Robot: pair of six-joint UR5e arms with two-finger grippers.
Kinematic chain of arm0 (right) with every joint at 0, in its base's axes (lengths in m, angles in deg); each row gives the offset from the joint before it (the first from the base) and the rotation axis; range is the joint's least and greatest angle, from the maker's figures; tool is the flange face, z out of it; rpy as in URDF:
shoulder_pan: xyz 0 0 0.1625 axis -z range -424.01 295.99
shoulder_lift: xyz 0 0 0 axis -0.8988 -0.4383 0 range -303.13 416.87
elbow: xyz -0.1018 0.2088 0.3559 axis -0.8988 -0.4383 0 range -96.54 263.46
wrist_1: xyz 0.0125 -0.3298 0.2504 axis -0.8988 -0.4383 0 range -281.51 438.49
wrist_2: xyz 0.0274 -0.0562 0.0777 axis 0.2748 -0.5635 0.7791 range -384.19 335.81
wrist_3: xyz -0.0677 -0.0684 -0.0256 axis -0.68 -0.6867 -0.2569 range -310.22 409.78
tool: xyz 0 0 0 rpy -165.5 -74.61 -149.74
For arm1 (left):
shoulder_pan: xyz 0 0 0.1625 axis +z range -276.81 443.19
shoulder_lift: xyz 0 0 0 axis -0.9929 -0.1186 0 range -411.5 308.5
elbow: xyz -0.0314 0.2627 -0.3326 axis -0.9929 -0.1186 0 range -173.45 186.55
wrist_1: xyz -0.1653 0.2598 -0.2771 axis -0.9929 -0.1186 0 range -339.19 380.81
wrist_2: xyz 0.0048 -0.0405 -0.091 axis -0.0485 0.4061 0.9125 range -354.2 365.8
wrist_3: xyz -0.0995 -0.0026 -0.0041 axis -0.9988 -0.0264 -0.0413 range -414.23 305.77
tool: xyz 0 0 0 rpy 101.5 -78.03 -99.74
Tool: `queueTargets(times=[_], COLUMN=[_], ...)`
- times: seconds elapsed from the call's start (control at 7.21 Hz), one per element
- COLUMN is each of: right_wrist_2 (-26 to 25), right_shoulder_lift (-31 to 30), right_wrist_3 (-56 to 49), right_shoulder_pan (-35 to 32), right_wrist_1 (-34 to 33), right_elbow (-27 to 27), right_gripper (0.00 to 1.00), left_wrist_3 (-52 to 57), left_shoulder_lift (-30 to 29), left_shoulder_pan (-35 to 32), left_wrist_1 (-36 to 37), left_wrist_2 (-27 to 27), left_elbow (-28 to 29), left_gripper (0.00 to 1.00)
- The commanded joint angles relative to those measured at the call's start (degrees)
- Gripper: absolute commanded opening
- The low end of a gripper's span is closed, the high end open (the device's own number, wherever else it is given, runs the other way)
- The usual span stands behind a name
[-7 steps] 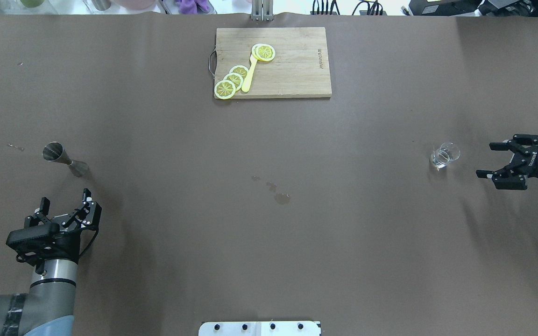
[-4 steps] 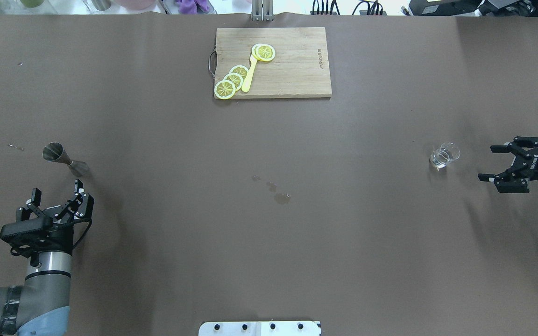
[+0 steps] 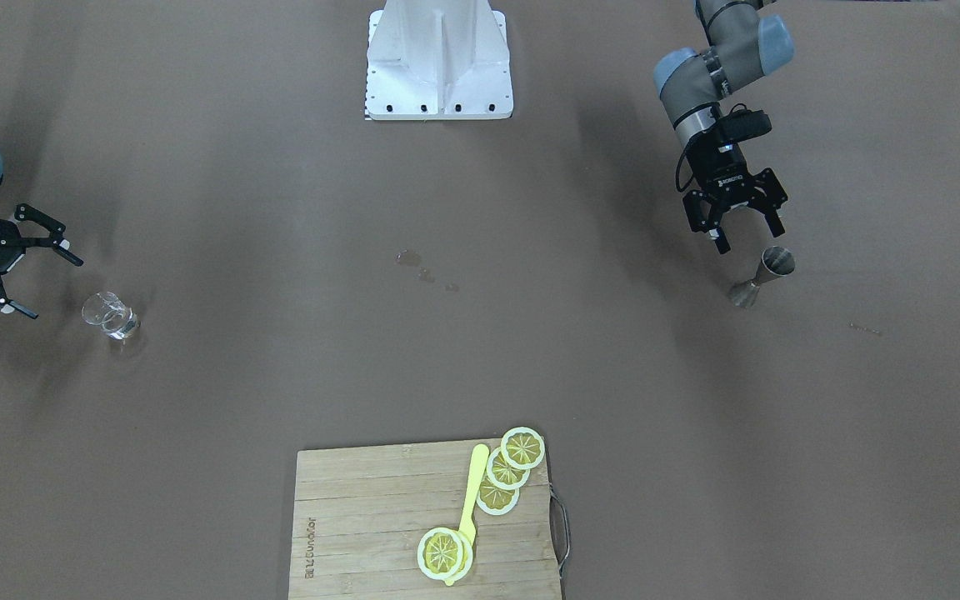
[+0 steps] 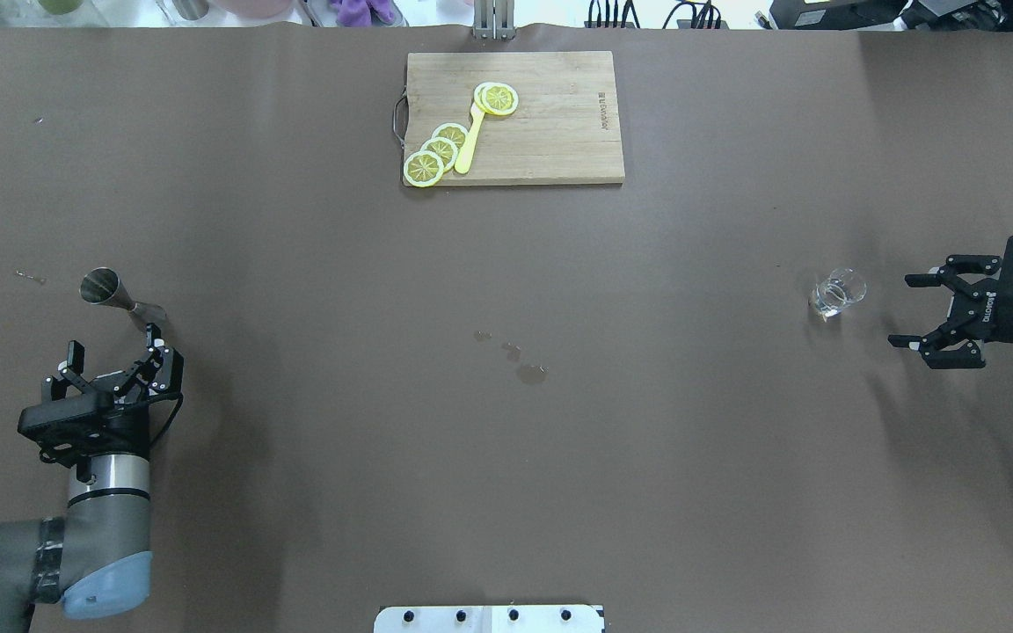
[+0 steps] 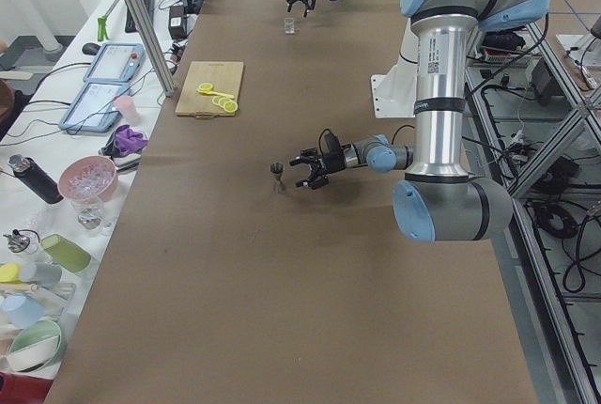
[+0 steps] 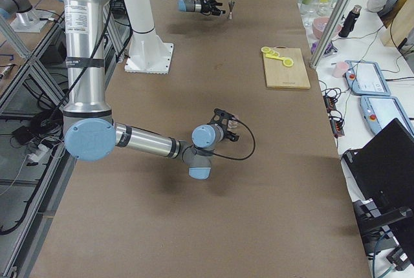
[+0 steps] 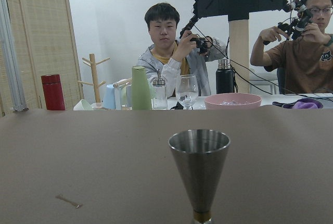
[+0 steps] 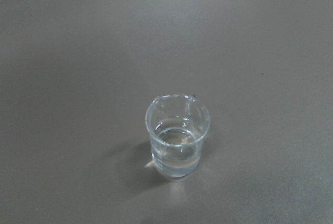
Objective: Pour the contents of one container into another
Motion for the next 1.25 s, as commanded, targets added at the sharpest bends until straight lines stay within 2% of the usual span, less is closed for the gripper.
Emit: queueTargets(times=[0.0, 0.28, 0.42, 0.55, 1.11], right_wrist_2=[1.50, 1.59, 1.59, 1.67, 4.31], right_shoulder_lift=[2.71, 3.60, 3.69, 4.39, 4.83], right_wrist_3=[-0.72, -0.90, -0.81, -0.46, -0.46], right_shoulder_pan=[0.06, 0.06, 0.06, 0.06, -0.12], right_wrist_1=[0.74, 1.19, 1.19, 1.10, 1.80], right_elbow=[-2.52, -4.20, -4.20, -4.55, -4.29], right_gripper=[1.00, 1.00, 1.00, 1.00, 1.00], left_wrist_3=[0.08, 0.00, -0.09, -0.09, -0.18], left_shoulder_lift=[-2.39, -2.92, -3.71, -4.58, -4.51], left_shoulder_pan=[-2.15, -3.38, -3.48, -3.82, -3.92], left_wrist_1=[0.00, -0.35, -5.05, -6.14, -6.33], left_wrist_2=[-0.21, -0.04, 0.31, 0.40, 0.23], left_elbow=[3.13, 4.45, 5.59, 6.99, 9.12], left_gripper=[0.98, 0.98, 0.98, 0.98, 0.98])
